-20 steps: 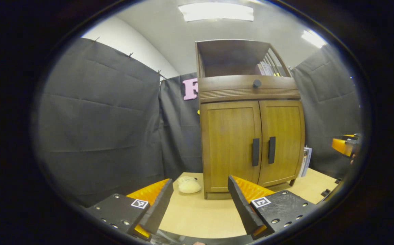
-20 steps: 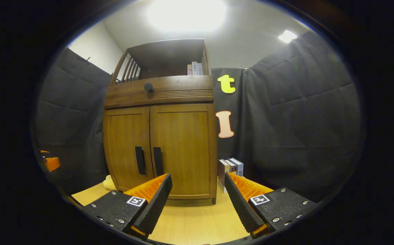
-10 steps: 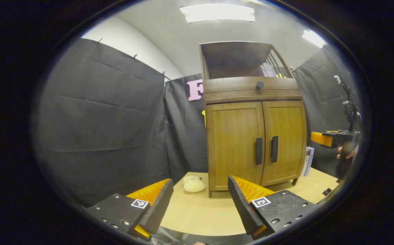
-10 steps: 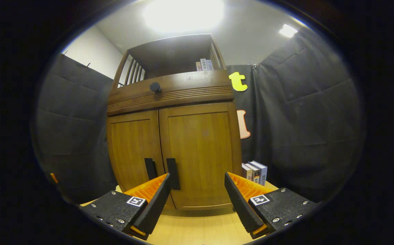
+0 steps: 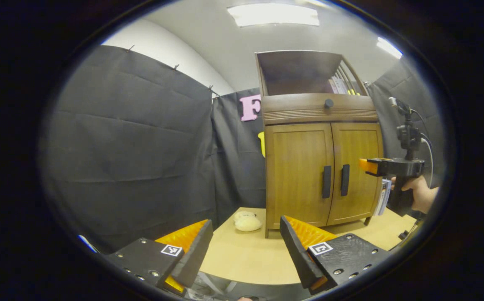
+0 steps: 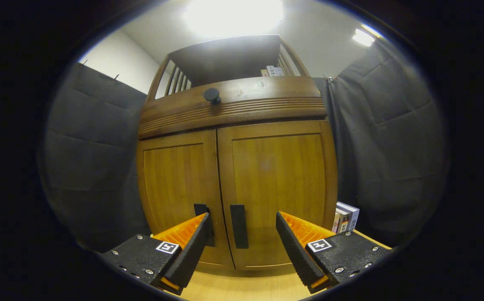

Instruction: Open the right door of the double-door shoe cabinet with the right hand, and open the left door with the left hand.

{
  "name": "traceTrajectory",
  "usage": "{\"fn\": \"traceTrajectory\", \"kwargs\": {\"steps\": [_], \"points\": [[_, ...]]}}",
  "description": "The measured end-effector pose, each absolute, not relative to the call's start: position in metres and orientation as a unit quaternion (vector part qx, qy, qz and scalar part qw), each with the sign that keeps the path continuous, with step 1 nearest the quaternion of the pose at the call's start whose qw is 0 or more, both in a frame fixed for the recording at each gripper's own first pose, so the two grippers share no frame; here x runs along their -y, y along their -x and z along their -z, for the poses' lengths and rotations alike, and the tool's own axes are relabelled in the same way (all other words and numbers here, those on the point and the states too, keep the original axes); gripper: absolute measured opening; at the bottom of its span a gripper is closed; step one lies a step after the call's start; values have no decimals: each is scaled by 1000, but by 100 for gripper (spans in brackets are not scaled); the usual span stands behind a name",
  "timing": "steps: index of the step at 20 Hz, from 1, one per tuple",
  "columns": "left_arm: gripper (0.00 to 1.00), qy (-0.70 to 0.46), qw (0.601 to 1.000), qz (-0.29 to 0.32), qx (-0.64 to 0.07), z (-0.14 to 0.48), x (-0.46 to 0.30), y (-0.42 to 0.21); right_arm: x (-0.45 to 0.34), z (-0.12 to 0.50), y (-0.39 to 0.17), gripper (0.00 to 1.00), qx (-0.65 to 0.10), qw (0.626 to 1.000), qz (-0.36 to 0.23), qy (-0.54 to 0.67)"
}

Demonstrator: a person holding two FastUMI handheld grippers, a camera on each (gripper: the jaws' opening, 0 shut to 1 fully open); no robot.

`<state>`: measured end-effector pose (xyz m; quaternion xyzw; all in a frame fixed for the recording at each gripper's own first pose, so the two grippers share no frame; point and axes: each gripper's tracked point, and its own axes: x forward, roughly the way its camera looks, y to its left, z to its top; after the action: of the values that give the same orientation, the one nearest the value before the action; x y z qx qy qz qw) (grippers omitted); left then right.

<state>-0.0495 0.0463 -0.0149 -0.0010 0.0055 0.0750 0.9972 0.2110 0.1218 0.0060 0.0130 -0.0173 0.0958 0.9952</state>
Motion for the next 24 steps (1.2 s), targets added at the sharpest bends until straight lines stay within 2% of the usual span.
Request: {"fn": "traceTrajectory", "kwargs": {"steps": [6,9,13,14,17,18,19,20,24], "points": [[93,-4,996,-92,-2,15,-64,63,-146,28,-262,95,-11,994,-107,20],[93,-8,995,-100,-2,16,-63,62,-144,54,-285,95,-45,994,-97,-5],[93,-7,994,-109,-10,17,-65,61,-137,83,-311,84,-82,992,-96,-26],[93,-7,994,-110,-13,17,-65,60,-136,89,-317,77,-89,991,-96,-28],[93,-10,993,-114,-16,16,-65,61,-130,94,-326,69,-100,991,-86,-29],[93,-11,993,-114,-16,16,-65,61,-134,93,-328,53,-101,990,-96,-32],[93,-13,993,-114,-17,17,-65,60,-139,94,-332,46,-96,991,-92,-21],[93,-14,993,-115,-17,16,-65,61,-139,96,-329,33,-98,991,-88,-7],[93,-13,994,-110,-12,15,-64,61,-138,95,-323,27,-103,990,-92,-12]]}}
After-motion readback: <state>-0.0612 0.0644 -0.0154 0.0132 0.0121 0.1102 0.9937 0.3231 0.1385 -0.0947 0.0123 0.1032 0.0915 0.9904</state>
